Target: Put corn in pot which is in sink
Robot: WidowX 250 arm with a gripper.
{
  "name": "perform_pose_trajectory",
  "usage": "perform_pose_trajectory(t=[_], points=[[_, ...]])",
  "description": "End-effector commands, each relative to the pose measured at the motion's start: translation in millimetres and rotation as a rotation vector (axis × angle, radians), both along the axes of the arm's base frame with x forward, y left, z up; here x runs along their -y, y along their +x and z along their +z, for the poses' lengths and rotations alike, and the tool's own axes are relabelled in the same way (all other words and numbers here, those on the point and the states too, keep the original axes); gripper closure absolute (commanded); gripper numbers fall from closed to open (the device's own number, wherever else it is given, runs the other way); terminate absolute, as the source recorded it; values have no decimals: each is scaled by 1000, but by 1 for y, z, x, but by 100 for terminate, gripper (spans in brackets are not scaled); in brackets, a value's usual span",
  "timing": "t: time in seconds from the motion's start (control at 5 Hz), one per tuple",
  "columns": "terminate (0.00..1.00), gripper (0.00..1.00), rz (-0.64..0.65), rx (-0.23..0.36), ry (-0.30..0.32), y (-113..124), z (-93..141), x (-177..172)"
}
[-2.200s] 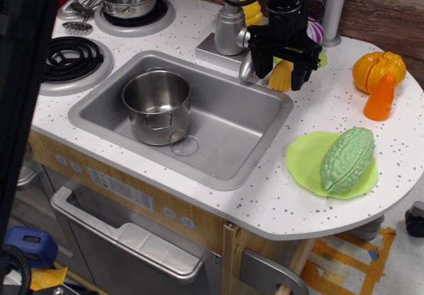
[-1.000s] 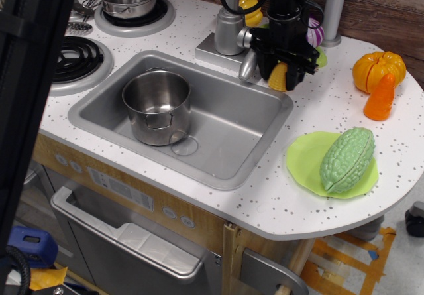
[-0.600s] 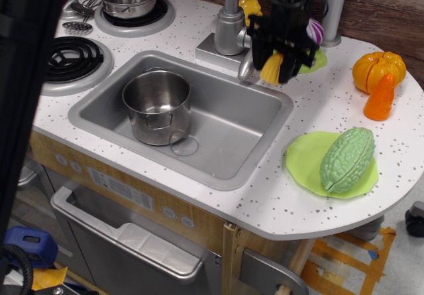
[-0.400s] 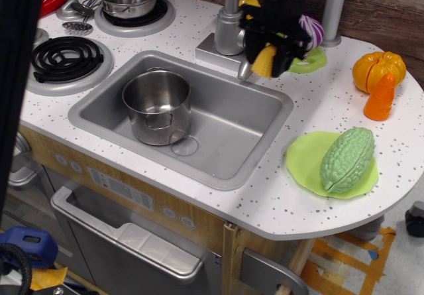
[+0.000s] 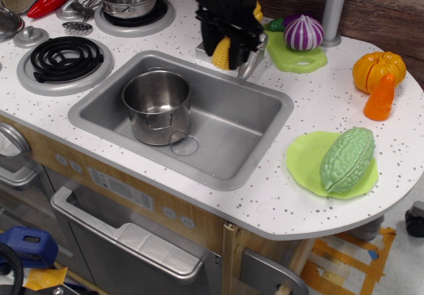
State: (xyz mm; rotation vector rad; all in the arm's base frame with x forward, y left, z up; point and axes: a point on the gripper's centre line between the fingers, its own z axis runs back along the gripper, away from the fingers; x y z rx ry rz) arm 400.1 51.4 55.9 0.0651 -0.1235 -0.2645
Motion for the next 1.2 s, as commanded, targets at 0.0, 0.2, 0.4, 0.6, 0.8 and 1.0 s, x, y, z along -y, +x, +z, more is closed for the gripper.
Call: perform_pose_trajectory(t=[0.0,0.2,0.4,0.6,0.8,1.0], points=[[0,100,-1,104,20,-14,33,-35],[0,100,-3,107,31,-25,28,-54],[0,100,-21,111,48,-37,24,-75],[0,0,-49,124,96,-46,20,-88],[0,0,-127,148,99,-48,14,-100],[0,0,-127,148,99,-48,14,-100]])
